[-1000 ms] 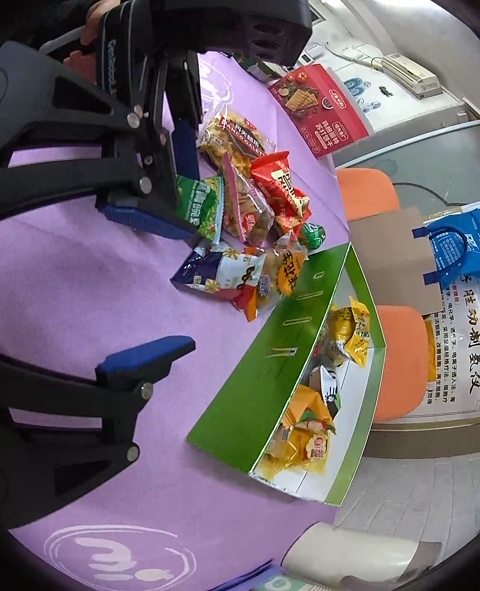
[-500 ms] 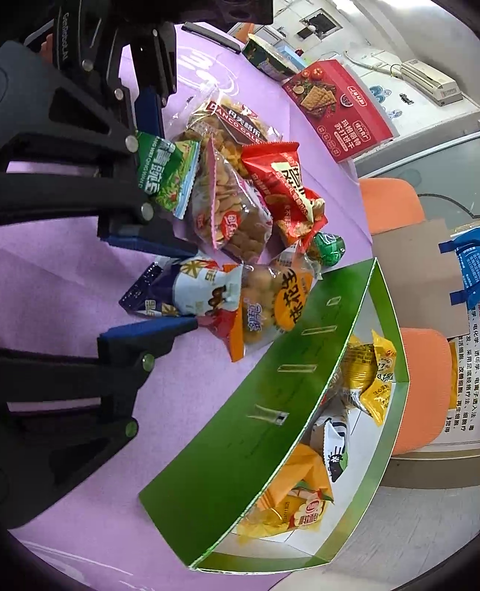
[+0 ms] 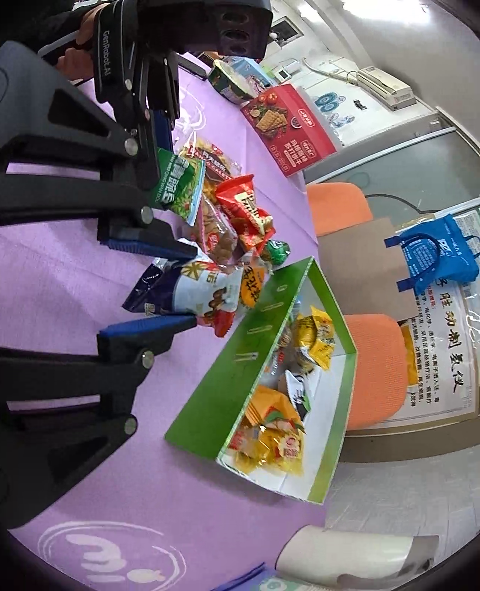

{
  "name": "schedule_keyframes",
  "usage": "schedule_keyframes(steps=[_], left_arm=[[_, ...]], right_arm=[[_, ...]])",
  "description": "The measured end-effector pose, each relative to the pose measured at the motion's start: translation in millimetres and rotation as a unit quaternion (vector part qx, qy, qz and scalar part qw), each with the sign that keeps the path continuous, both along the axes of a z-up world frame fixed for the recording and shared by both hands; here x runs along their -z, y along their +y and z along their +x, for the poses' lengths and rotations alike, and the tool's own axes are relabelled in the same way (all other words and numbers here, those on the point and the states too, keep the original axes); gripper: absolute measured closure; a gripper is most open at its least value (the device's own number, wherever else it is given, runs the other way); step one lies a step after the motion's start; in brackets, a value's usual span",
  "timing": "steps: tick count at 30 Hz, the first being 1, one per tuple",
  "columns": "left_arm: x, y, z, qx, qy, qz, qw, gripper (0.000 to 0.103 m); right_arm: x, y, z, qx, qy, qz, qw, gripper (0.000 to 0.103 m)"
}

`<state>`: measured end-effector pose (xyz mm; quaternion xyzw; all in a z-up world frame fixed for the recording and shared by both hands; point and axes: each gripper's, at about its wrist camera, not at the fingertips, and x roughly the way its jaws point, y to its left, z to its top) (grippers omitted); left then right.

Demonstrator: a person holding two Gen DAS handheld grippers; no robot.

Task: Organize snacks
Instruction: 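Grasp the white-blue bag with the right tool while the left grasps the green pea bag, then lower both held bags into the green box and open both tools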

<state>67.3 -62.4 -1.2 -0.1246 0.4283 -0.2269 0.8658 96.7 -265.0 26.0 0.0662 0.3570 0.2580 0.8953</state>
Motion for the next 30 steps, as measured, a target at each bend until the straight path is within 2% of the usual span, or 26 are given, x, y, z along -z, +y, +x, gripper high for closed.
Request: schedule_keyframes(steps=[4,9,18,24,30], left_arm=[[-24.9,-9.0,8.9,0.015,-0.031,-0.001,0.9994,0.076],[-51.5,-19.7,36.2,0.014,-0.061,0.000,0.9981,0.076],[-84.0,-47.3,87.6,0.017,-0.090,-0.002,0.9958,0.076],[-82.9,-69.9,125.5,0.015,-0.082,0.003,0.9965,0.076],[-60.1,-88.8,152.4,0.022,-0.054,0.014,0.9982,0.076]], right_arm=[[-21.1,-14.8,0.8,0.036,-0.037,-0.017,0.999,0.071],[-33.8,-32.3,11.3,0.075,-0.056,-0.028,0.995,0.071],[-37.0,-56.4,46.4,0.139,-0.073,-0.056,0.986,0.071],[-21.3,-64.5,70.2,0.150,-0.063,-0.056,0.985,0.071],[-4.5,-59.1,89.9,0.132,-0.057,-0.060,0.988,0.070]])
